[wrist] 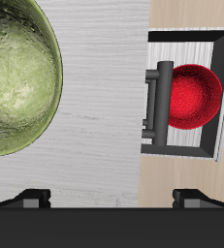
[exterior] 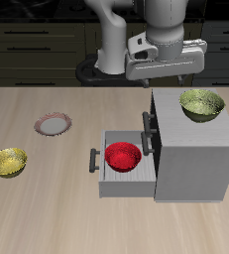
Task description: Place the green bowl on the plate
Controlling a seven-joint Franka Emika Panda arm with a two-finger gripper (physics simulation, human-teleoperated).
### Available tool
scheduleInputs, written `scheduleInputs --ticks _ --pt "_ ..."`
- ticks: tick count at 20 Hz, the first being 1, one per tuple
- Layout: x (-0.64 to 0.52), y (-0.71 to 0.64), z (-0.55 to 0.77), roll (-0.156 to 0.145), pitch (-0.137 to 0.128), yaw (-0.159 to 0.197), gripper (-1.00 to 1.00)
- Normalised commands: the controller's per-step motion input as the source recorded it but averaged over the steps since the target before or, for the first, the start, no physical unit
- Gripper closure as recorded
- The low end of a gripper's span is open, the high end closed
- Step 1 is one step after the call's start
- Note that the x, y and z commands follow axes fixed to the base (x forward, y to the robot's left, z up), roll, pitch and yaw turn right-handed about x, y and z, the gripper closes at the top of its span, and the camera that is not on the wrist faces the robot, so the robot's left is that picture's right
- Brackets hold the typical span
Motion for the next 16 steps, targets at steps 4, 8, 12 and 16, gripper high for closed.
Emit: scheduleInputs --ticks 4,8,12,16 --pt "0.05 0.13 0.07 0.020 -0.006 0.005 -1.00" --pt "0.04 0.10 0.13 0.005 -0.008 -0.007 -1.00" --pt "0.11 0.13 0.09 0.010 -0.002 -0.009 -1.00" --pt "0.11 0.14 0.16 0.007 -0.025 -0.008 -1.00"
